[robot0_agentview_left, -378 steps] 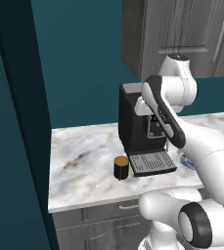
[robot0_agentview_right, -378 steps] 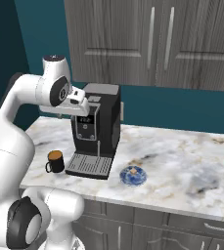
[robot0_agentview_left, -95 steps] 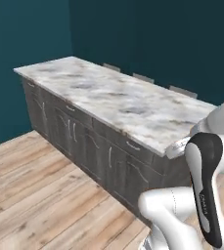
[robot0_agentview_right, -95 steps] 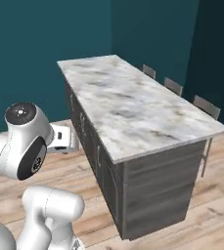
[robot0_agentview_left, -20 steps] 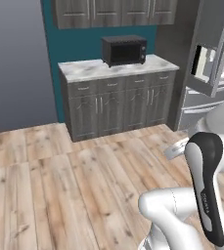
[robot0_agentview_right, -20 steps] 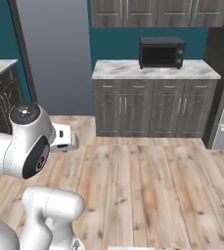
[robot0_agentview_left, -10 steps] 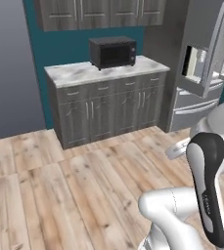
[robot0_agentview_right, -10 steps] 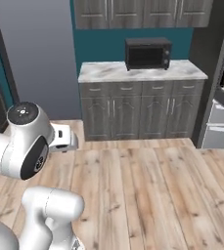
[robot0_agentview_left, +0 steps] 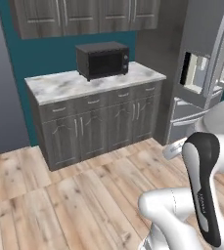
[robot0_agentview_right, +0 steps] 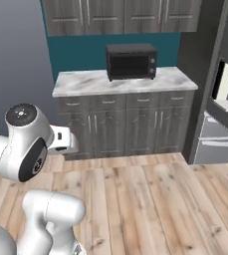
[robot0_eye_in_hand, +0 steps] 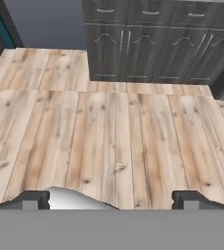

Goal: Take a sugar cube from the saucer and place it inside the coffee. Then, grab milk from the fridge and place it next to the coffee on the counter to sweeten the coffee.

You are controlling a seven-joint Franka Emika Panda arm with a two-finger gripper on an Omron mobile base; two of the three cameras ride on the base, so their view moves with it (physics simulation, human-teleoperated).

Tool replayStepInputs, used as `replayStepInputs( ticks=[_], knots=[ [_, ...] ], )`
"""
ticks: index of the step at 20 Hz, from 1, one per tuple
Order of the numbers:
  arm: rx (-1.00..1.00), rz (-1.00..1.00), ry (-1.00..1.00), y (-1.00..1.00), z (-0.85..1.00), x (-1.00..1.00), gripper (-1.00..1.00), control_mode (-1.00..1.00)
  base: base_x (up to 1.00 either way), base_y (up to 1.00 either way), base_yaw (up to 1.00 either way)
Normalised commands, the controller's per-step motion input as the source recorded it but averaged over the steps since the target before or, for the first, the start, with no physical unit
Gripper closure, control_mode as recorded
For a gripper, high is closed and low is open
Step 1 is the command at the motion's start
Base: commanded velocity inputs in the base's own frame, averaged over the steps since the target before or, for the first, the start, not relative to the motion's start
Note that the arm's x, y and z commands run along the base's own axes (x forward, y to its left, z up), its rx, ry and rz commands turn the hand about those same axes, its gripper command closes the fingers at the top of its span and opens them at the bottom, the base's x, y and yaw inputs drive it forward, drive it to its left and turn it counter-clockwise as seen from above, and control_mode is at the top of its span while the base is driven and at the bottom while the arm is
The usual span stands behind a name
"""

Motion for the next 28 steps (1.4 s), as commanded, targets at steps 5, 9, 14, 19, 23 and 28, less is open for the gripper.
replayStepInputs(
  ticks=[5, 9, 14, 19, 23, 28],
  knots=[
    [0.0, 0.0, 0.0, 0.0, 0.0, 0.0, -1.0, 1.0, 1.0, -1.0, -0.1],
    [0.0, 0.0, 0.0, 0.0, 0.0, 0.0, -1.0, 1.0, 0.98, -1.0, -0.06],
    [0.0, 0.0, 0.0, 0.0, 0.0, 0.0, -1.0, 1.0, 1.0, -0.77, -0.15],
    [0.0, 0.0, 0.0, 0.0, 0.0, 0.0, -1.0, 1.0, 0.79, -1.0, -0.18],
    [0.0, 0.0, 0.0, 0.0, 0.0, 0.0, -1.0, 1.0, 0.34, -1.0, -0.12],
    [0.0, 0.0, 0.0, 0.0, 0.0, 0.0, -1.0, 1.0, 0.18, -1.0, -0.05]
  ],
)
